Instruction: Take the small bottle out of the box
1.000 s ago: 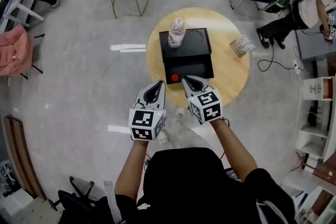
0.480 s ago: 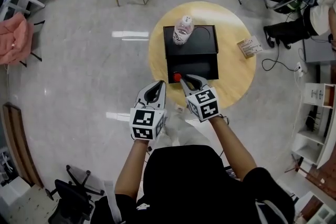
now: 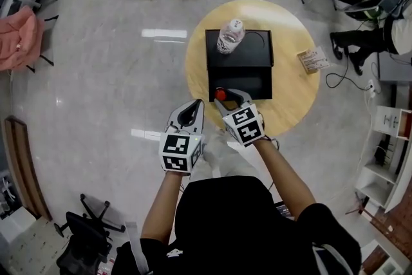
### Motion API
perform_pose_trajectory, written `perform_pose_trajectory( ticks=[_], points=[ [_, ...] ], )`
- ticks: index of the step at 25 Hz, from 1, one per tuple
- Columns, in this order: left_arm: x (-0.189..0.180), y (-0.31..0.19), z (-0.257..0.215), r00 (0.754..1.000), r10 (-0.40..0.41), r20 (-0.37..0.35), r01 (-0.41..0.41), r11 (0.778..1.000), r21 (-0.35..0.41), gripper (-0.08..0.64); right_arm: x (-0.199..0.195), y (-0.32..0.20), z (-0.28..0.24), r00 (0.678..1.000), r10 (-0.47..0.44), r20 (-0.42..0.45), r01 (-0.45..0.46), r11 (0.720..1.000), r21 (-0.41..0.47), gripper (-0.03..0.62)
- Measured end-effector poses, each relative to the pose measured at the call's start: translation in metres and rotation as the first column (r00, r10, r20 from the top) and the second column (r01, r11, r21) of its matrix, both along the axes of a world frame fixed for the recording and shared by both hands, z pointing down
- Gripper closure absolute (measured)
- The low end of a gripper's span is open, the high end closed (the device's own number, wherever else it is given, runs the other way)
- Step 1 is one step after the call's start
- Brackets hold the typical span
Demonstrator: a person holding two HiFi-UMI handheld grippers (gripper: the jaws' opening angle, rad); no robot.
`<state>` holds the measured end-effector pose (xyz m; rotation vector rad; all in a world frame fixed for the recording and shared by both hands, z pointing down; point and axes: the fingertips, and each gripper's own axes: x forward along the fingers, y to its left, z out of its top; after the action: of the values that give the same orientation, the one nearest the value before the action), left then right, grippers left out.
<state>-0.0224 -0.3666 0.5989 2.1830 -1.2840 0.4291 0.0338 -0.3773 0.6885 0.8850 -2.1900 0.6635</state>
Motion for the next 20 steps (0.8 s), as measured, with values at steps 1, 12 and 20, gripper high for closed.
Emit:
perform_pose_trajectory(
  ticks=[1,12,20],
  points=[
    [0.000,0.000,0.001,1.000,0.001,0.003,-0.001,1.000,-0.003,0.549,-0.001,0.000,0.002,1.000,-0.008,-0.006,0.008,1.000,0.001,0.451],
    [-0.005,0.000,0.005,1.000,-0.018,0.010,0.018,1.000,-0.007,0.549,-0.004,-0.002,0.015,0.997,-0.042,-0.061,0.044,0.999,0.026,0.451],
    [-0.017,0.004,0.008,0.999,-0.041,0.015,0.041,0.999,-0.012,0.549,-0.004,-0.005,0.020,0.993,-0.051,-0.106,0.057,0.996,0.062,0.450]
  ],
)
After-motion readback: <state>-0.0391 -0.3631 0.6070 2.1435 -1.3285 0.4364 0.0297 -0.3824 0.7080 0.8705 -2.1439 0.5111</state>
